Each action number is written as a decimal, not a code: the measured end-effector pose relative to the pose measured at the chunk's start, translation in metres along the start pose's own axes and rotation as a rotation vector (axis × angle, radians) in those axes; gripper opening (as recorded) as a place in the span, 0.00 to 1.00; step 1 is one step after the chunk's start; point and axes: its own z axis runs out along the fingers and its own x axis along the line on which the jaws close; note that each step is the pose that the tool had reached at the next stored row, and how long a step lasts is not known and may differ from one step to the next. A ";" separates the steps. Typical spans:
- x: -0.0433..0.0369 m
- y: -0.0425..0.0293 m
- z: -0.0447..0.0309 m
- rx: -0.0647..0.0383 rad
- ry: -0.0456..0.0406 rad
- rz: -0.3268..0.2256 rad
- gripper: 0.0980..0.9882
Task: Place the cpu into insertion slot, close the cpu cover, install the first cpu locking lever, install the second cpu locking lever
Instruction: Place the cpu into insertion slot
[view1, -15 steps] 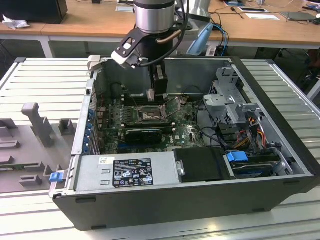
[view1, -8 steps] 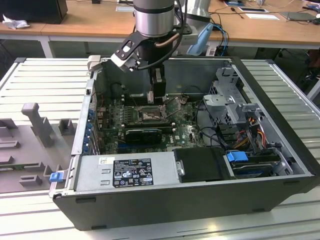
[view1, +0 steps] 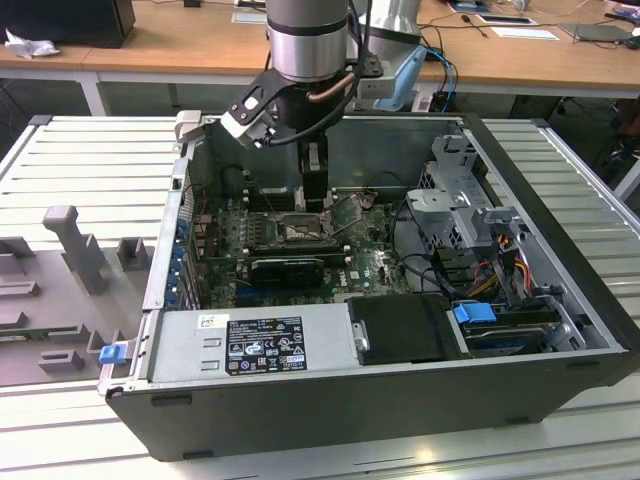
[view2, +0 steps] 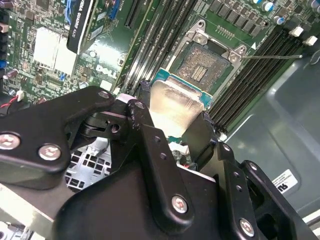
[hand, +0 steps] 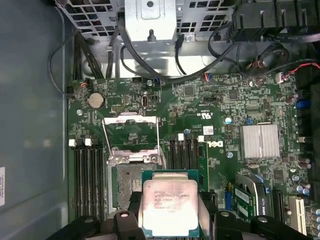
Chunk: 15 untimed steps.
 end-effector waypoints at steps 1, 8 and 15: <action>0.0000 -0.0001 0.0010 0.000 -0.0001 0.002 0.48; 0.0017 -0.0017 0.0170 0.000 0.0005 -0.004 0.48; 0.0022 -0.0027 0.0257 0.001 0.0045 -0.048 0.48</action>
